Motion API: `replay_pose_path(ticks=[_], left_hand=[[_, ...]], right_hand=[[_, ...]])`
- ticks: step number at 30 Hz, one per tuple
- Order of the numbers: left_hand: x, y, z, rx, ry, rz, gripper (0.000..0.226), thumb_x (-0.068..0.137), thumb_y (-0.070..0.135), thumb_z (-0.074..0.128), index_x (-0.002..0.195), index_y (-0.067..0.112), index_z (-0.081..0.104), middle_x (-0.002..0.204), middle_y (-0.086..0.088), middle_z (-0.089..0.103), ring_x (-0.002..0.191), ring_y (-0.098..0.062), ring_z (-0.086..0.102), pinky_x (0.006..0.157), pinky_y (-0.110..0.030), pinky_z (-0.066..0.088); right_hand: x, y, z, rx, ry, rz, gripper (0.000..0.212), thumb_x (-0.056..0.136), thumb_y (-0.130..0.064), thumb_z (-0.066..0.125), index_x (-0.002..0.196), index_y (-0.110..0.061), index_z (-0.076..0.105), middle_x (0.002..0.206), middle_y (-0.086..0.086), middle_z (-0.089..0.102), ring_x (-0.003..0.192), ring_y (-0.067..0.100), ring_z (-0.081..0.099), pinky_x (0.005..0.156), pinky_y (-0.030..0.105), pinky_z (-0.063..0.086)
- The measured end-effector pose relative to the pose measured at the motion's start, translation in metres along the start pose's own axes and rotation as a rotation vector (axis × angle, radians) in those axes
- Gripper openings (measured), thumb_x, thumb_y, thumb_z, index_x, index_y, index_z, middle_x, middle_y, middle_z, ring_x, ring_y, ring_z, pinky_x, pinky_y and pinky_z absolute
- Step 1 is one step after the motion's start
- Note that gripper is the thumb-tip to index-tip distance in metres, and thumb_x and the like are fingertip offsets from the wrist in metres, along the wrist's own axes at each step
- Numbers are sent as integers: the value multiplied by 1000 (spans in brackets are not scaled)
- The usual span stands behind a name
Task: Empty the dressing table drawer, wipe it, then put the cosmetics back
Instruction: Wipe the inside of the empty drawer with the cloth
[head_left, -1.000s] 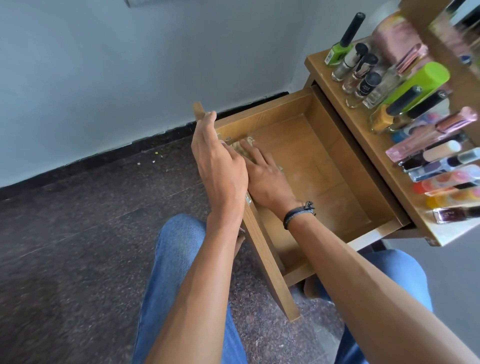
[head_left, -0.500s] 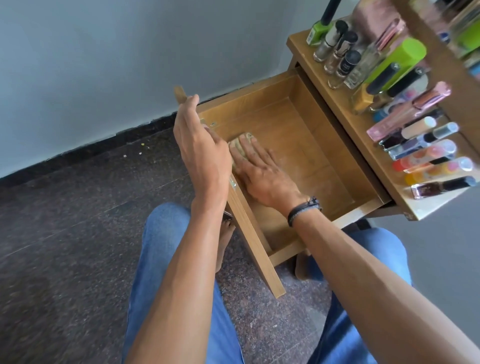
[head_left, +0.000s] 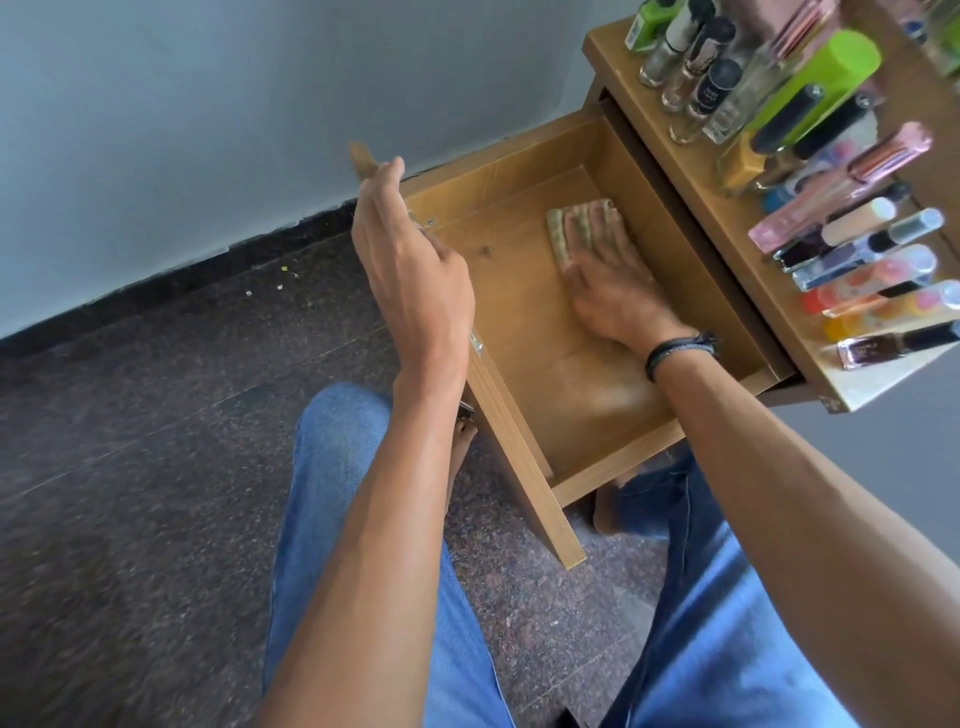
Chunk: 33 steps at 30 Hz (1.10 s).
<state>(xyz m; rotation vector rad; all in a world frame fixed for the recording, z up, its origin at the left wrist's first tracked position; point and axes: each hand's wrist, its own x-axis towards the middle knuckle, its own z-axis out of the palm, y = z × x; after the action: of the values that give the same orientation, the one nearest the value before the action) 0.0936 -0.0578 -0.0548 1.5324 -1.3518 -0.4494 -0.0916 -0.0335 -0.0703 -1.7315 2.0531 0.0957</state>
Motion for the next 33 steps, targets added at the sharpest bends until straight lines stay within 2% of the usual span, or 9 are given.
replay_pose_path(ticks=[4,7,12,16,20,23,26,31,33], left_hand=[[2,-2,2,8,8,-3,59,84,-11,36,138,5,53,142,-13,56,136,-28,47,110,-43,41],[2,-3,1,18,3,-5,60,83,-11,36,138,6,53,141,-12,56,135,-28,47,110,-44,41],[0,-3,0,21,-19,6,61,84,-13,39,140,7,52,143,-11,54,138,-27,44,111,-43,41],[2,-7,1,15,-32,1,63,84,-14,37,141,8,50,144,-11,53,139,-27,43,110,-45,42],[2,-6,3,6,-28,1,63,84,-16,37,141,8,51,144,-12,53,139,-27,43,109,-45,43],[2,-6,2,8,-29,-6,63,84,-17,39,141,8,51,145,-12,53,139,-26,43,109,-43,43],[2,-5,2,11,-18,-1,61,85,-16,40,140,9,52,143,-11,54,138,-26,44,109,-43,43],[3,-5,3,33,-8,18,62,83,-14,39,138,10,55,141,-11,56,135,-28,48,107,-44,44],[3,-5,3,46,-7,19,61,83,-14,41,138,11,56,141,-11,56,136,-27,47,107,-43,44]], right_hand=[[-12,-27,19,65,-91,-90,60,111,-37,20,162,-34,-12,167,-3,-27,152,16,-29,116,45,-17],[-28,-56,41,9,-95,-229,62,110,-31,27,164,-31,-5,169,-2,-22,153,17,-25,121,42,-15],[-35,-48,44,-38,-124,-279,57,111,-40,23,163,-35,1,170,-6,-15,155,16,-20,125,40,-5],[-26,-22,27,-73,-136,-242,57,106,-40,6,160,-41,-13,167,-7,-26,153,15,-26,124,45,-9],[-19,13,5,-43,-83,-64,56,112,-35,14,159,-39,-16,166,-7,-27,152,15,-27,126,46,-9],[-19,22,0,-47,-46,-20,56,113,-28,17,162,-26,-9,169,2,-22,154,18,-23,121,30,-16],[-21,17,3,15,-39,41,58,112,-31,19,163,-29,-9,169,1,-23,154,18,-24,123,33,-15],[-45,-23,23,44,-170,-85,62,109,-28,22,161,-37,-11,165,-6,-29,149,15,-32,114,48,-16],[-59,-46,34,48,-194,-145,63,109,-24,26,163,-35,-4,167,-8,-23,151,14,-29,113,44,-18]])
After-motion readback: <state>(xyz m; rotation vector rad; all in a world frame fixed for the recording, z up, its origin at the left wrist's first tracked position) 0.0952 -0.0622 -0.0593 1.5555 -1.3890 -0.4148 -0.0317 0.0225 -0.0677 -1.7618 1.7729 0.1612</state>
